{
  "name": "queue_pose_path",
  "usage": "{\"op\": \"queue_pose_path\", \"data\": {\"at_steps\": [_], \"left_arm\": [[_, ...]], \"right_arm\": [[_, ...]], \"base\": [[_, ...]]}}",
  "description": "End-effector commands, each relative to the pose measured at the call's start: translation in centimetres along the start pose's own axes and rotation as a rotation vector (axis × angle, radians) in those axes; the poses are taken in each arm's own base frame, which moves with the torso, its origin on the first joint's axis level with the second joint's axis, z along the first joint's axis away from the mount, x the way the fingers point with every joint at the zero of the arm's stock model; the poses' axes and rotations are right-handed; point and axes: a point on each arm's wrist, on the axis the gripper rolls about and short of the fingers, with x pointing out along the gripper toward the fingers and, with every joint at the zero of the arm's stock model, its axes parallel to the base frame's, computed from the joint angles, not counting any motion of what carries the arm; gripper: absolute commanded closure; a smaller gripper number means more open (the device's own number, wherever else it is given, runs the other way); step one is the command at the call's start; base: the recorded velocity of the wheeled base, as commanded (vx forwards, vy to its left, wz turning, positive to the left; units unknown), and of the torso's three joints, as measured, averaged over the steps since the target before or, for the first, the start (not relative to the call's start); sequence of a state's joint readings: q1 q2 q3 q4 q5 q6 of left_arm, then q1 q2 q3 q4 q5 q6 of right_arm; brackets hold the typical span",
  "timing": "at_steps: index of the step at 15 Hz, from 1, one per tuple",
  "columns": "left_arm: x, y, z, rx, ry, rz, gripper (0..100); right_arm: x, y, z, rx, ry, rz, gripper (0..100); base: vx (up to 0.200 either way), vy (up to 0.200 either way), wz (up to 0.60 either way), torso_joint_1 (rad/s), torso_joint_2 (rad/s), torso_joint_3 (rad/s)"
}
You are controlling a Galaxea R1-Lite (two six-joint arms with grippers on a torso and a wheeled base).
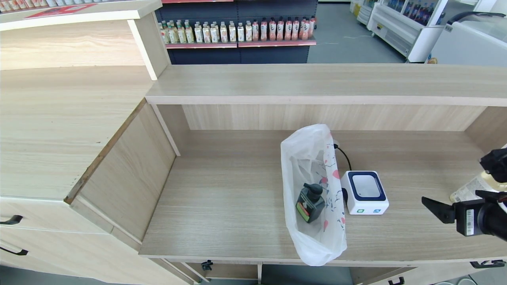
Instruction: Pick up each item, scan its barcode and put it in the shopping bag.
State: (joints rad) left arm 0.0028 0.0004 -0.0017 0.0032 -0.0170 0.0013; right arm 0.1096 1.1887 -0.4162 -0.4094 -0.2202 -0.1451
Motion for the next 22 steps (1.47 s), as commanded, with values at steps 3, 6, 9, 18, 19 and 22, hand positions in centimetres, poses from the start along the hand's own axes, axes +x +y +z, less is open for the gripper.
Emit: {"op": "queue_pose_path", "data": {"at_steps": [3,6,9,18,19,22], "left_arm": [[0.0,0.0,0.0,0.005,0.000,0.002,0],[0.0,0.0,0.0,0.006,0.000,0.002,0],[0.0,0.0,0.0,0.006,0.000,0.004,0],[0.0,0.0,0.0,0.005,0.000,0.005,0],[0.0,0.0,0.0,0.005,0.000,0.005,0],[0.0,0.0,0.0,0.006,0.001,0.005,0]], "right_arm": [[-0.9,-0.6,0.5,0.019,-0.044,-0.025,0],[-1.0,-0.6,0.3,0.018,-0.040,-0.023,0],[-0.9,-0.6,0.3,0.018,-0.036,-0.021,0],[-0.9,-0.5,-0.3,0.012,0.003,-0.017,0],[-1.1,-0.5,-0.7,0.009,0.024,-0.015,0],[-2.0,-0.5,-1.9,-0.002,0.071,-0.005,0]], "base": [[0.000,-0.133,0.00,0.002,0.00,0.002],[0.000,-0.200,0.00,0.001,0.00,-0.001],[0.000,-0.200,0.00,0.017,0.00,-0.001],[0.000,-0.200,0.00,0.001,0.00,0.002],[0.000,-0.200,0.00,0.002,0.01,0.007],[0.000,-0.200,0.00,0.005,0.00,-0.002]]}}
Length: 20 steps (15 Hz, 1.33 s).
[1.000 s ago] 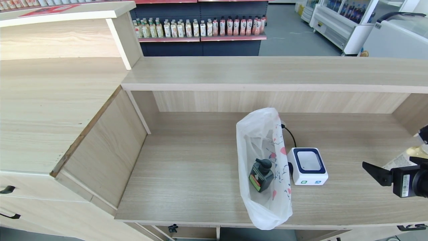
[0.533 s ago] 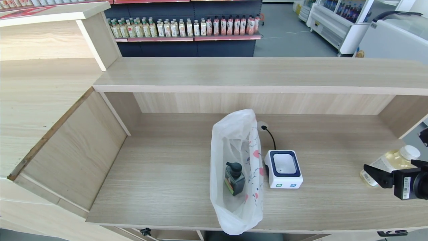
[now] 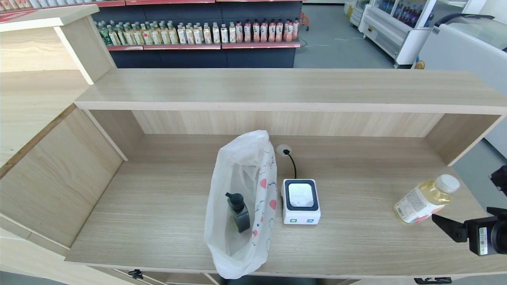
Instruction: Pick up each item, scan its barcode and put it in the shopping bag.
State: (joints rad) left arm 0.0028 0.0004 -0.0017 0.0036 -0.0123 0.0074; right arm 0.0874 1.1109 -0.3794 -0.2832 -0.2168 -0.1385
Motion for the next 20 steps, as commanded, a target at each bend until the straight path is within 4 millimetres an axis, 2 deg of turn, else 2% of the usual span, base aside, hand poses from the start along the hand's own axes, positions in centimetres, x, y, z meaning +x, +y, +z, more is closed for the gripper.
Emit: {"op": "queue_pose_path", "data": {"at_steps": [1,2,8,12,18,20], "left_arm": [[0.0,0.0,0.0,0.000,0.001,0.000,0],[0.0,0.0,0.0,-0.001,0.001,0.000,0],[0.0,0.0,0.0,0.000,0.001,0.000,0],[0.0,0.0,0.0,-0.003,-0.001,-0.001,0],[0.0,0.0,0.0,-0.006,-0.001,-0.001,0],[0.0,0.0,0.0,-0.006,-0.001,-0.001,0]], "right_arm": [[-0.6,-0.1,-0.2,0.003,-0.013,0.000,0],[-0.6,-0.1,-0.2,0.003,-0.011,-0.001,0],[-0.6,-0.1,-0.3,0.002,-0.010,0.001,0],[-1.2,0.1,-1.5,-0.014,0.042,0.027,0],[0.1,0.9,0.1,0.082,0.015,0.282,0],[2.3,1.3,1.0,0.096,-0.051,0.292,0]], "base": [[0.000,-0.200,0.00,0.002,0.00,0.002],[0.000,-0.200,0.00,0.007,0.00,-0.002],[-0.200,-0.200,0.00,0.004,0.00,0.002],[-0.200,-0.200,0.00,-0.005,0.00,0.002],[0.000,0.000,0.00,0.000,0.00,0.000],[0.000,0.000,0.00,0.000,0.00,0.000]]}}
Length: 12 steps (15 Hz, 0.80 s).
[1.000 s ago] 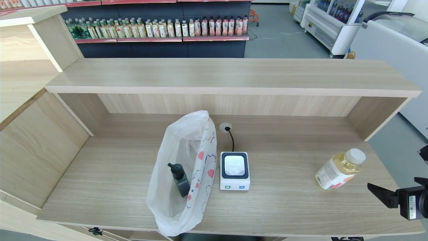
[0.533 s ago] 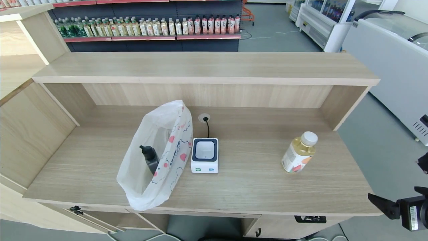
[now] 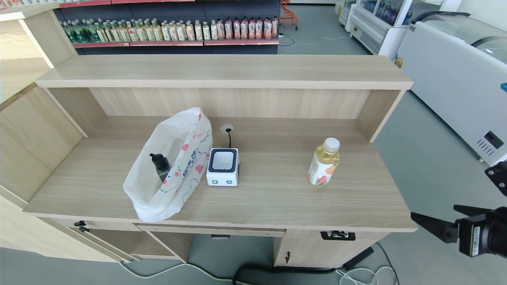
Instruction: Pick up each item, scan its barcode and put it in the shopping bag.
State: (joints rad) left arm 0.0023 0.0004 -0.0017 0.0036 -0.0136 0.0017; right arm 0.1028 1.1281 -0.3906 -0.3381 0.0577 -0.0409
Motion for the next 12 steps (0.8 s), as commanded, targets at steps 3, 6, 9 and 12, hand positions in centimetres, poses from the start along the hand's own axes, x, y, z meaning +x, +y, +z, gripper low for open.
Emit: {"op": "queue_pose_path", "data": {"at_steps": [3,6,9,12], "left_arm": [[0.0,0.0,0.0,0.000,-0.001,0.001,0],[0.0,0.0,0.0,0.000,-0.001,0.001,0],[0.0,0.0,0.0,0.000,-0.001,0.001,0],[0.0,0.0,0.0,0.000,-0.001,0.001,0]], "right_arm": [[5.1,-0.1,-0.4,0.001,-0.029,0.019,0],[7.0,1.8,-2.0,0.032,-0.046,0.101,0],[9.3,2.4,-2.3,0.023,-0.083,0.120,0],[13.2,3.1,-2.8,-0.012,-0.149,0.043,0]], "base": [[0.000,0.000,0.00,0.000,0.00,0.000],[0.000,0.000,0.00,0.000,0.00,0.000],[0.000,0.000,0.00,0.000,0.00,0.000],[0.000,0.000,0.00,0.000,0.00,0.000]]}}
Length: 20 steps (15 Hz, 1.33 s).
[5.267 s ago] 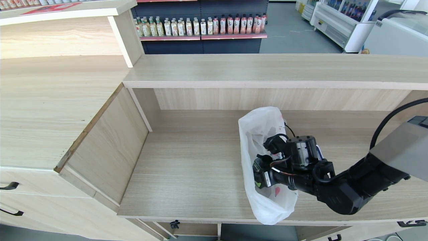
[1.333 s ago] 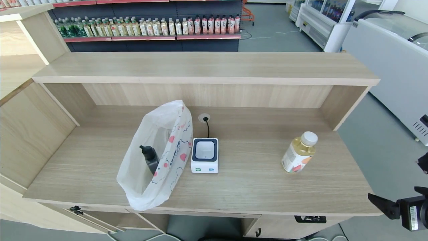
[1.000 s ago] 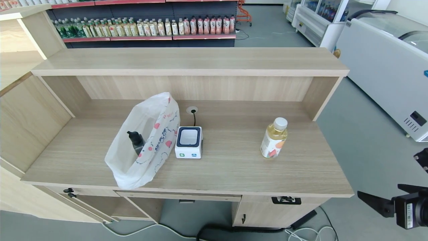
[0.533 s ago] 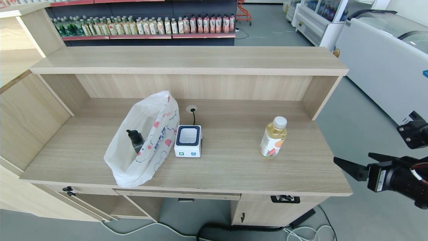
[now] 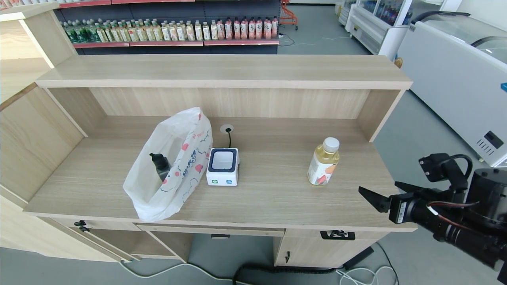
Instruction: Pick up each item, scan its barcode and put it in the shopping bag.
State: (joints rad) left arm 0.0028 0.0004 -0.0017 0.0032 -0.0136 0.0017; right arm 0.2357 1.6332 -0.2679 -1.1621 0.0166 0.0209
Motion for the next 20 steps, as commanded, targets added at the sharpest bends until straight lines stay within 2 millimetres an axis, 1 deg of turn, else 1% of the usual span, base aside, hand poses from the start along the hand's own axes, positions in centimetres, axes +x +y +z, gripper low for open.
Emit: {"op": "queue_pose_path", "data": {"at_steps": [1,3,5,13,15,20], "left_arm": [[0.0,0.0,0.0,0.000,0.000,0.000,0],[0.0,0.0,0.0,0.000,0.000,0.000,0],[0.0,0.0,0.0,0.000,0.000,0.000,0],[0.0,0.0,0.0,0.000,0.000,0.000,0],[0.0,0.0,0.0,0.000,0.000,0.000,0],[0.0,0.0,0.0,0.000,0.000,0.000,0]], "right_arm": [[3.7,0.4,-2.6,-0.032,0.042,-0.043,0],[4.7,0.8,-2.9,-0.043,0.031,-0.037,0],[5.2,0.8,-2.9,-0.048,0.008,-0.038,0],[8.0,0.8,-2.3,-0.050,-0.039,-0.041,0],[9.5,1.0,-2.0,-0.050,-0.067,-0.035,0],[12.5,1.8,-2.1,-0.051,-0.081,-0.014,0]], "base": [[0.000,0.000,0.00,0.000,0.00,0.000],[0.000,0.000,0.00,0.000,0.00,0.000],[0.000,0.000,0.00,0.000,0.00,0.000],[0.000,0.000,0.00,0.000,0.00,0.000],[0.000,0.000,0.00,0.000,0.00,0.000],[0.000,0.000,0.00,0.000,0.00,0.000]]}}
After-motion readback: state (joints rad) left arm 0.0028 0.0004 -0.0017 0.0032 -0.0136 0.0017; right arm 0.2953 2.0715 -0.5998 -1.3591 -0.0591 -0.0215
